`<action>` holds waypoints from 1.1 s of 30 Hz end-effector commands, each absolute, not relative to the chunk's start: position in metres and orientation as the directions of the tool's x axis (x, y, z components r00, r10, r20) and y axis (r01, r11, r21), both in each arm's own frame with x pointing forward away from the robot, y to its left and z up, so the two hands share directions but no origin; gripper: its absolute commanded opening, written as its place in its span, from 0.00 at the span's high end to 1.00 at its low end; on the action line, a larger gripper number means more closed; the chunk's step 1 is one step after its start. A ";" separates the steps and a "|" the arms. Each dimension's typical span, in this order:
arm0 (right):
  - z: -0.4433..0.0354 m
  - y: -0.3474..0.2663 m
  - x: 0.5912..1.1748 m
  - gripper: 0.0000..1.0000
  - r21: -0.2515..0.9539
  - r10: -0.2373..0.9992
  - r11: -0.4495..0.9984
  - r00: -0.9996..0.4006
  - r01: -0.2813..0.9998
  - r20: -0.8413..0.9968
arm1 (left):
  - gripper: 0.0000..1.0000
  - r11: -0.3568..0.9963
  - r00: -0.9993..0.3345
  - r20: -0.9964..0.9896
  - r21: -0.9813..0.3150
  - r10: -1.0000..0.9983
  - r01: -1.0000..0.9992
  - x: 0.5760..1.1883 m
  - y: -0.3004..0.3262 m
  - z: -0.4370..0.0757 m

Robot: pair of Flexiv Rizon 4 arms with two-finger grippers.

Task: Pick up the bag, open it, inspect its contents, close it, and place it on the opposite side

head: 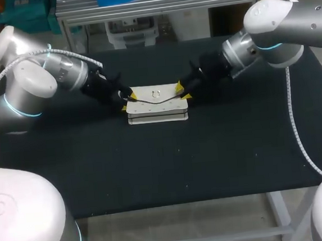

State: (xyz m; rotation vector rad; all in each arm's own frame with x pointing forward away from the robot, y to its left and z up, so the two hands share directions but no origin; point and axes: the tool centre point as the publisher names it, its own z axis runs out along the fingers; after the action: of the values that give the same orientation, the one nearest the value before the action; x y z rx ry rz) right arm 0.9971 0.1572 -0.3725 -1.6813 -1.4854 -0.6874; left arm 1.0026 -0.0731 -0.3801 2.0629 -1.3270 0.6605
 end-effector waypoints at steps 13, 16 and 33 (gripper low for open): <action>-0.384 0.143 1.002 0.67 -0.244 0.564 -0.019 0.212 0.969 0.798 | 0.55 -0.332 0.419 0.582 0.256 -0.697 -0.908 1.013 -0.080 -0.415; -0.368 0.141 1.002 0.65 -0.199 0.558 -0.021 0.176 0.980 0.811 | 0.55 -0.318 0.385 0.618 0.221 -0.685 -0.922 1.007 -0.077 -0.401; -0.336 0.134 0.989 0.55 -0.125 0.566 0.004 0.101 0.992 0.818 | 0.53 -0.172 0.190 0.737 0.101 -0.648 -0.980 0.983 -0.071 -0.359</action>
State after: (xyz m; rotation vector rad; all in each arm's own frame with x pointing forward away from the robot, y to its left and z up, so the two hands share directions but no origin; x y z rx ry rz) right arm 0.9921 0.1353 -0.3375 -1.6453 -1.5528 -0.7369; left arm 0.9864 -0.0721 -0.3596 1.8970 -1.5252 0.7303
